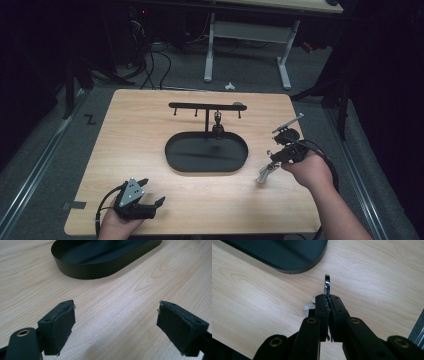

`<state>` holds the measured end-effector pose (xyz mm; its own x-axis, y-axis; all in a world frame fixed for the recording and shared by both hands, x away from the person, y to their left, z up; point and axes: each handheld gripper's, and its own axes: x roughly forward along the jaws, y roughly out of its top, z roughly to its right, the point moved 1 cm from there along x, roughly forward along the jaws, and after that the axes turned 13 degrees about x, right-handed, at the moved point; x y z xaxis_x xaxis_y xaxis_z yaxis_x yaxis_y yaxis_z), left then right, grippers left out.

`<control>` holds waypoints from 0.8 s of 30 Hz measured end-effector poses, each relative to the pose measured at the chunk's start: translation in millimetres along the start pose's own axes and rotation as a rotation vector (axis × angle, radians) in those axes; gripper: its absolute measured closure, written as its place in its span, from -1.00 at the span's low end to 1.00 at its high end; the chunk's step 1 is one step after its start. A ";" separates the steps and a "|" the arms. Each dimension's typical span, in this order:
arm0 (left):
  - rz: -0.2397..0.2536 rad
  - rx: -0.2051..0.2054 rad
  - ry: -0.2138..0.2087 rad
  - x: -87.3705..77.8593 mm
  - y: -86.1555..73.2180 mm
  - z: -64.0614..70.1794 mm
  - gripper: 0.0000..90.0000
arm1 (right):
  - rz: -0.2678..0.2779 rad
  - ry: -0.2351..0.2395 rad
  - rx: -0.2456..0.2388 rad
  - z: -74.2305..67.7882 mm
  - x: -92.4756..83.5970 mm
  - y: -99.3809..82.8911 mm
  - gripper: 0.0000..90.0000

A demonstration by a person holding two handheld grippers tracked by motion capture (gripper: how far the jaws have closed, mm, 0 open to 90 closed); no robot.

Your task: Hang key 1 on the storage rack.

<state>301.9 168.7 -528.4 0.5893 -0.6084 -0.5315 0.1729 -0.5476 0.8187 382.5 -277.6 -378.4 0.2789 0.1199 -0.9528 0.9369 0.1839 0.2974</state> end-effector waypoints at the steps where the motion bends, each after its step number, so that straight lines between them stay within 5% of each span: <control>1: 0.000 0.000 0.000 0.0 0.0 -0.1 -0.66 | 0.007 0.002 -0.004 -1.4 -1.5 1.9 0.94; 24: 0.006 -0.006 0.002 -2.0 -0.8 -1.8 -0.66 | 0.037 0.006 -0.051 -31.0 -20.7 36.1 0.94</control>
<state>302.0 171.3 -527.6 0.5920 -0.6104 -0.5263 0.1742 -0.5406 0.8230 404.0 -243.2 -346.0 0.3114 0.1330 -0.9409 0.9140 0.2291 0.3349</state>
